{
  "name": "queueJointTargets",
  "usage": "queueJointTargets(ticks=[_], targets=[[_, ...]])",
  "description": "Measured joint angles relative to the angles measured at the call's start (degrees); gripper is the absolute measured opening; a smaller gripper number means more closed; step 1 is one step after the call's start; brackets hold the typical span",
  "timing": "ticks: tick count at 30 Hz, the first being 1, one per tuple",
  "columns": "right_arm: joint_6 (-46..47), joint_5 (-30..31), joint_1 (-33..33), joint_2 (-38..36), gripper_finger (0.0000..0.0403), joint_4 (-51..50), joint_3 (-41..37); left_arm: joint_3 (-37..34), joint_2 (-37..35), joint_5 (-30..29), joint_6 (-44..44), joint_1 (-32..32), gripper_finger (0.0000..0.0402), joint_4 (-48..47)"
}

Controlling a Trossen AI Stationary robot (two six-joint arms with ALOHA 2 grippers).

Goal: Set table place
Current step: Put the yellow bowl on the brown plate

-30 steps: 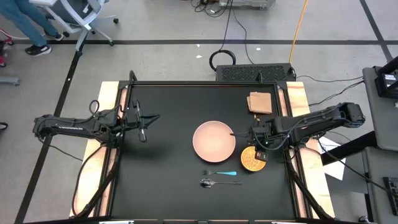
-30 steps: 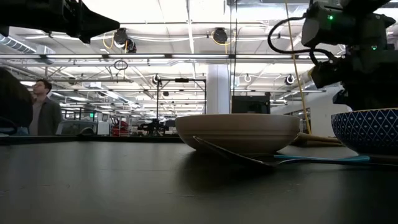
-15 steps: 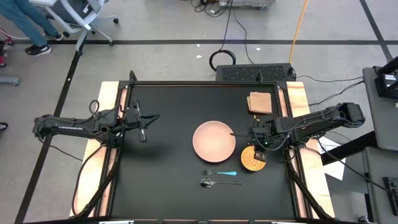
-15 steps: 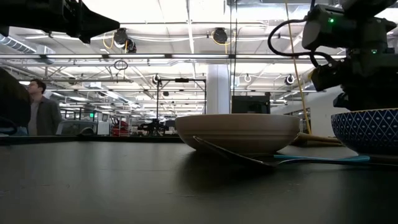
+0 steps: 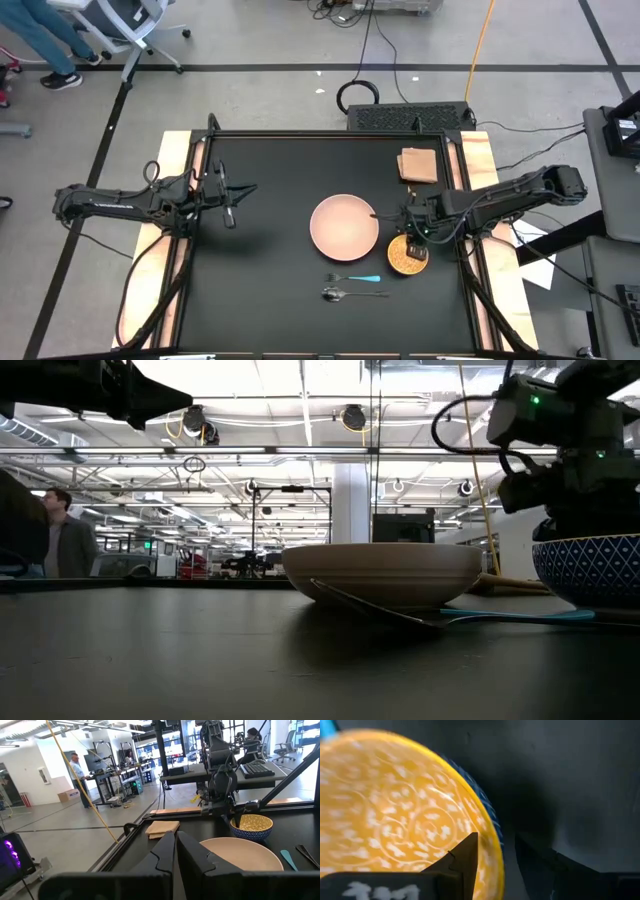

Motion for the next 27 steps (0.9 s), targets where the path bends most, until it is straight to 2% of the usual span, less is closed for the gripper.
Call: queueJointTargets(ticks=[8, 15, 23, 27], targets=[[0.82, -0.24, 0.0, -0.07, 0.009, 0.29, -1.36, 0.0, 0.0, 0.0, 0.11, 0.0, 0.0026, 0.02], [1.25, -1.16, -0.09, -0.21, 0.0017, 0.5, -1.23, 0.0, 0.0, 0.0, 0.52, 0.0, 0.0026, 0.02], [1.44, -1.14, -0.02, 0.01, 0.0015, 0.16, 0.17, 0.0, 0.0, 0.0, 0.48, -0.02, 0.0026, -0.02], [0.64, 1.34, -0.03, 0.11, 0.0015, -0.99, 3.12, 0.0, 0.0, 0.0, 0.46, -0.02, 0.0026, -0.17]])
